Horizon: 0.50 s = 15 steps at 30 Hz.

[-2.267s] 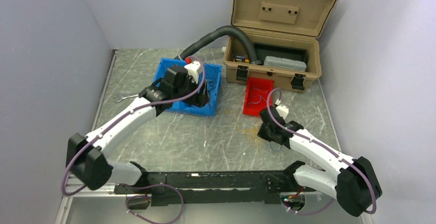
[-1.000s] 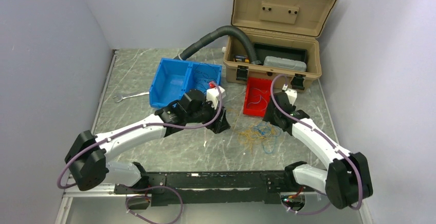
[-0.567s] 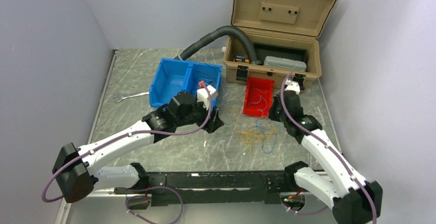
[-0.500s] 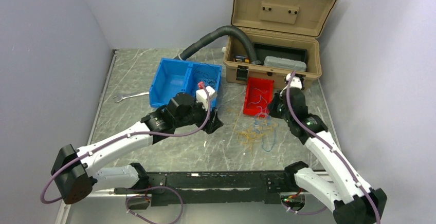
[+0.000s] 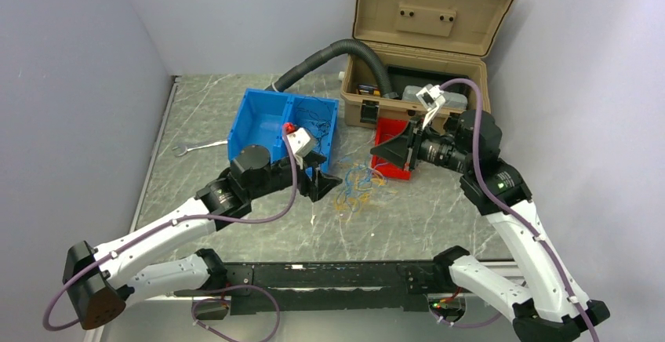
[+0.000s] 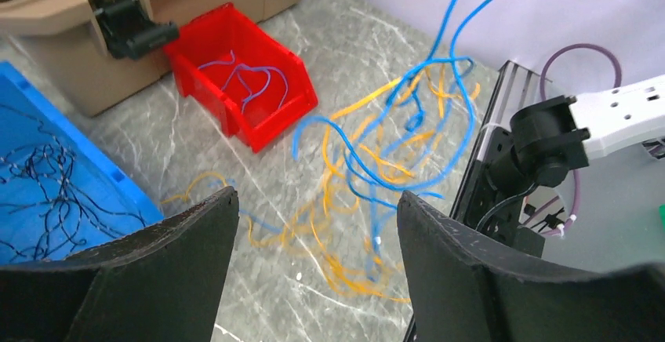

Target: Untangle the cables

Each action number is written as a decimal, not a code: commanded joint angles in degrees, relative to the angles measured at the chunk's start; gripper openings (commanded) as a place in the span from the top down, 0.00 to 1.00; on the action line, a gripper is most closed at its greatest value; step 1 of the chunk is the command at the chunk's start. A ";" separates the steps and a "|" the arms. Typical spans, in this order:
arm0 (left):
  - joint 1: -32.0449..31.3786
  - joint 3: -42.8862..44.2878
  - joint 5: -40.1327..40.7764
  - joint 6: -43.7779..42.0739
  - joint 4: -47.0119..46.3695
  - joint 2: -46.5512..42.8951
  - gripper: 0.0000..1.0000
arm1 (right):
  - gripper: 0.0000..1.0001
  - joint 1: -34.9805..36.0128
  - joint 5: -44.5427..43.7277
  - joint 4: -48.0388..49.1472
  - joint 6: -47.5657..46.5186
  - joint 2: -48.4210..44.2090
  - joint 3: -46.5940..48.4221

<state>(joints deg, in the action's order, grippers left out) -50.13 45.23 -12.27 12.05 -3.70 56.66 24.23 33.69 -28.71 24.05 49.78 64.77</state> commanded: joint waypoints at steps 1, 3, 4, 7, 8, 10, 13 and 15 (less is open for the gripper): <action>-0.32 4.53 -2.49 -2.02 -4.64 -0.94 0.22 | 1.00 0.97 8.26 0.81 0.14 1.33 6.42; -0.32 6.63 -2.54 -2.23 -4.43 -0.27 0.22 | 1.00 1.46 8.99 1.08 0.48 1.88 7.36; -0.36 7.35 -2.73 -2.21 -4.63 0.10 0.22 | 1.00 1.65 8.91 1.34 0.81 1.92 7.56; -0.32 8.72 -3.91 -1.69 -5.80 1.53 0.22 | 1.00 2.10 8.78 2.59 1.80 1.95 7.38; -0.32 8.81 -4.27 -1.27 -6.45 1.86 0.22 | 1.00 2.11 8.68 2.79 2.05 1.98 7.35; -0.36 8.61 -5.43 -0.44 -8.27 2.69 0.22 | 1.00 2.23 8.63 3.55 2.74 1.92 7.26; -0.34 8.17 -8.47 0.58 -11.33 4.60 0.20 | 1.00 2.22 8.72 4.19 3.39 2.00 7.55; -0.32 8.81 -11.70 1.27 -12.21 6.75 0.23 | 1.00 2.20 8.24 4.61 3.73 1.98 7.83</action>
<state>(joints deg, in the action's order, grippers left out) -50.24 52.34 -17.30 11.77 -10.61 60.31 26.15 41.06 -27.68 26.13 52.10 70.41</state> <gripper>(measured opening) 0.794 0.010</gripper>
